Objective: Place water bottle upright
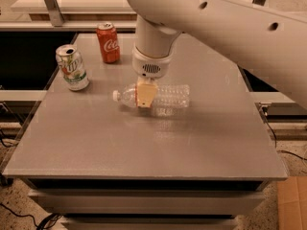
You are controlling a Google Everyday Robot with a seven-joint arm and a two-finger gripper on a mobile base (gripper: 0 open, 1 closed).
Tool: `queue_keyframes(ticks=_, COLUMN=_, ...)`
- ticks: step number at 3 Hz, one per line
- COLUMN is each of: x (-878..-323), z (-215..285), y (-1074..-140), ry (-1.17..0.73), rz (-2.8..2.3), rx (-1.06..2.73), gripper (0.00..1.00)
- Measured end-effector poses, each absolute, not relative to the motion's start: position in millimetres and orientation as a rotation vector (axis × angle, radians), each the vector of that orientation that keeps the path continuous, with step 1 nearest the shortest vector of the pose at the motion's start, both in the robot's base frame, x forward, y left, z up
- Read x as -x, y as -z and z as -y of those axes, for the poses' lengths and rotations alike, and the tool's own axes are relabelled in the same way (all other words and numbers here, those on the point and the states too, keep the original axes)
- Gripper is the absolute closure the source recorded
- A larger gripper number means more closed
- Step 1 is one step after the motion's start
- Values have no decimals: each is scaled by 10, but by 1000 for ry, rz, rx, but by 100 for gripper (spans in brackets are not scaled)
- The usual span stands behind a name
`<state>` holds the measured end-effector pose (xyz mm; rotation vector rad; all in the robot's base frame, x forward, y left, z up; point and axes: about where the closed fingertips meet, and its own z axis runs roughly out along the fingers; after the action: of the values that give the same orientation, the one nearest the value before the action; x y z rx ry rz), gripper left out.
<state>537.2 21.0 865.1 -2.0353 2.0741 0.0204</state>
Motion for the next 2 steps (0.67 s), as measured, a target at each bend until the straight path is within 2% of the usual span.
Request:
queue_keyframes(ticks=1, x=-5396, z=-217, y=-8814, ry=-59, rz=-2028, rx=2013, gripper=100)
queue_keyframes(ticks=2, x=-5438, z=-209, y=-9035, ry=-135, rz=-1961, rx=1958, gripper=100)
